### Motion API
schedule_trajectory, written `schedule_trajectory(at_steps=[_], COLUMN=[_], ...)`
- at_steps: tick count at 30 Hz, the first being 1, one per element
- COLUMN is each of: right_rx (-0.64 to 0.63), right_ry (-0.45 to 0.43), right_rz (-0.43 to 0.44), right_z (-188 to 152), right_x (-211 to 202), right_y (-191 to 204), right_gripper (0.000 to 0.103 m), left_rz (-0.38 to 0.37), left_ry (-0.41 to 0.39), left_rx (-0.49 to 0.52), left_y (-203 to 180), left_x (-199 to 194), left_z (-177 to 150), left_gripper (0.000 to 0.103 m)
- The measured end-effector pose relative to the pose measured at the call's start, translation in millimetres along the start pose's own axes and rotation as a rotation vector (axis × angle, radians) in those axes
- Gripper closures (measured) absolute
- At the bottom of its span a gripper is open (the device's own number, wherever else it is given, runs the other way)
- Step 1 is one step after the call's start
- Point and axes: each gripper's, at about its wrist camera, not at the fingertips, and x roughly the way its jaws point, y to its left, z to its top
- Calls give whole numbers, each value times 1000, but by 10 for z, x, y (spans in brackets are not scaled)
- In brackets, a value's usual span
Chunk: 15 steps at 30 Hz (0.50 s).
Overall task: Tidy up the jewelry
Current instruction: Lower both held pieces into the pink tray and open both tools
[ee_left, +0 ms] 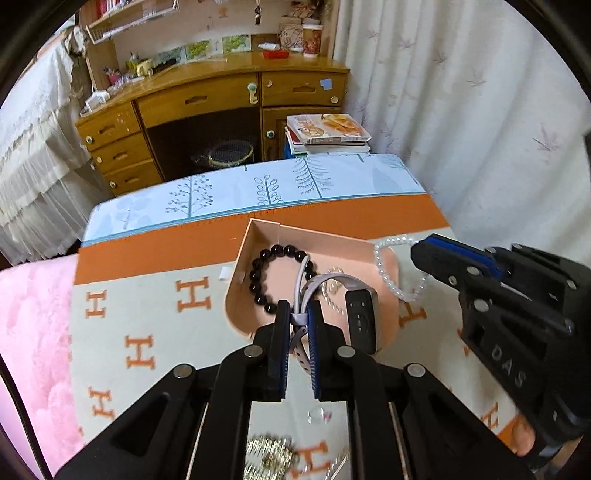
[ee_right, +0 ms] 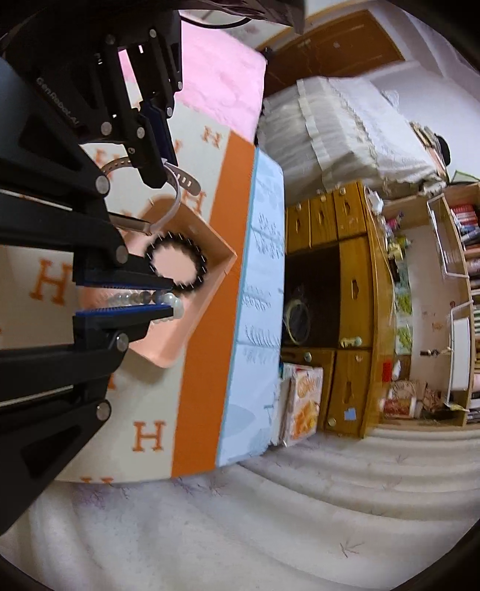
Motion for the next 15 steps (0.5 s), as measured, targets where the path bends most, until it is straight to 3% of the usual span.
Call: schedule_trajectory(at_steps=[4,7,10,11,12,15], right_rx=[24,32,24,21,19,25], right_ry=[26,50,59,52,42,14], right_rz=[1,-19,-4,3,11,55], right_z=[17,-17,-89,-114,-140,-232], right_x=[224,353,399,388,360,254], right_y=[-71,-79,-55,-38,-23,11], right_gripper=[95,95,94,94,94,93], left_rz=[4,-9,-22,-17,-10,8], left_ry=[9,22,20,17,4,-62], left_rx=[-26,-69,-88,-91,-96,-101], left_y=[35,95,134,143,151,185], left_x=[350,562,601,577,536,305], left_z=[61,60,-1,-34,-69,-174], left_gripper=[95,85,58,43,34,32])
